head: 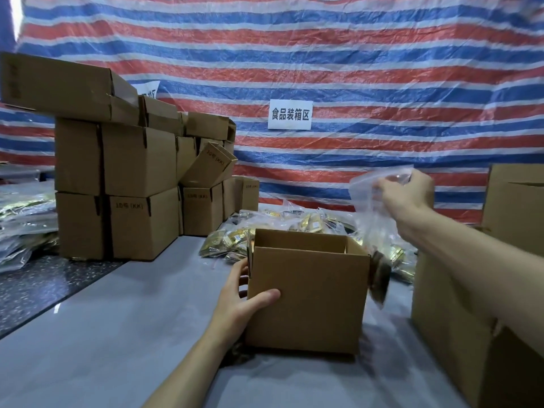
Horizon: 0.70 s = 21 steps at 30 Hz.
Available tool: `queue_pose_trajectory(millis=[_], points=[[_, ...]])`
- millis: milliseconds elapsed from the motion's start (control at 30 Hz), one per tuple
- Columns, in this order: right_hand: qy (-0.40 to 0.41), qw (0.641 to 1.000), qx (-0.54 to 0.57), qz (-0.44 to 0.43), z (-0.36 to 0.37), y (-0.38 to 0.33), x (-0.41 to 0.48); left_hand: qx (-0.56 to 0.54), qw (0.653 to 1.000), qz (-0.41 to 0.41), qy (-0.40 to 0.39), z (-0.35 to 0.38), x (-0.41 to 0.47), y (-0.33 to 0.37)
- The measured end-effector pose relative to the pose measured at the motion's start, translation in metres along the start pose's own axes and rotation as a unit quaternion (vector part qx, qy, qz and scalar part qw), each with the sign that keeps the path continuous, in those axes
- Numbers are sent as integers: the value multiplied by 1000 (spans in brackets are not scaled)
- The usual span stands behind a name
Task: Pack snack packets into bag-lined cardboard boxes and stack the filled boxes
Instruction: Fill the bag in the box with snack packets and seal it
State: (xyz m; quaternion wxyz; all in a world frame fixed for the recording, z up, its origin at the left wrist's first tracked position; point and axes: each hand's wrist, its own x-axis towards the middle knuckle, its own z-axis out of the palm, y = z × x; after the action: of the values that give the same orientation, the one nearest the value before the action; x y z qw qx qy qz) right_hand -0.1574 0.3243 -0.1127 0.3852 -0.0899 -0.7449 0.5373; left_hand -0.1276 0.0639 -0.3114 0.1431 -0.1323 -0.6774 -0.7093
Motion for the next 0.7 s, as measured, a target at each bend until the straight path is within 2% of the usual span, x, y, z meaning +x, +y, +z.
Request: queue_pose_trajectory(millis=[167, 267, 500, 700], points=[[-46, 996, 79, 6, -12, -28, 4, 12, 1000, 3, -17, 1, 0, -1], [-71, 990, 123, -21, -18, -44, 1, 13, 1000, 7, -20, 1, 0, -2], [-98, 967, 218, -85, -27, -82, 2, 8, 999, 7, -33, 1, -1, 0], [-129, 942, 298, -85, -26, -109, -2, 8, 999, 8, -43, 2, -1, 1]])
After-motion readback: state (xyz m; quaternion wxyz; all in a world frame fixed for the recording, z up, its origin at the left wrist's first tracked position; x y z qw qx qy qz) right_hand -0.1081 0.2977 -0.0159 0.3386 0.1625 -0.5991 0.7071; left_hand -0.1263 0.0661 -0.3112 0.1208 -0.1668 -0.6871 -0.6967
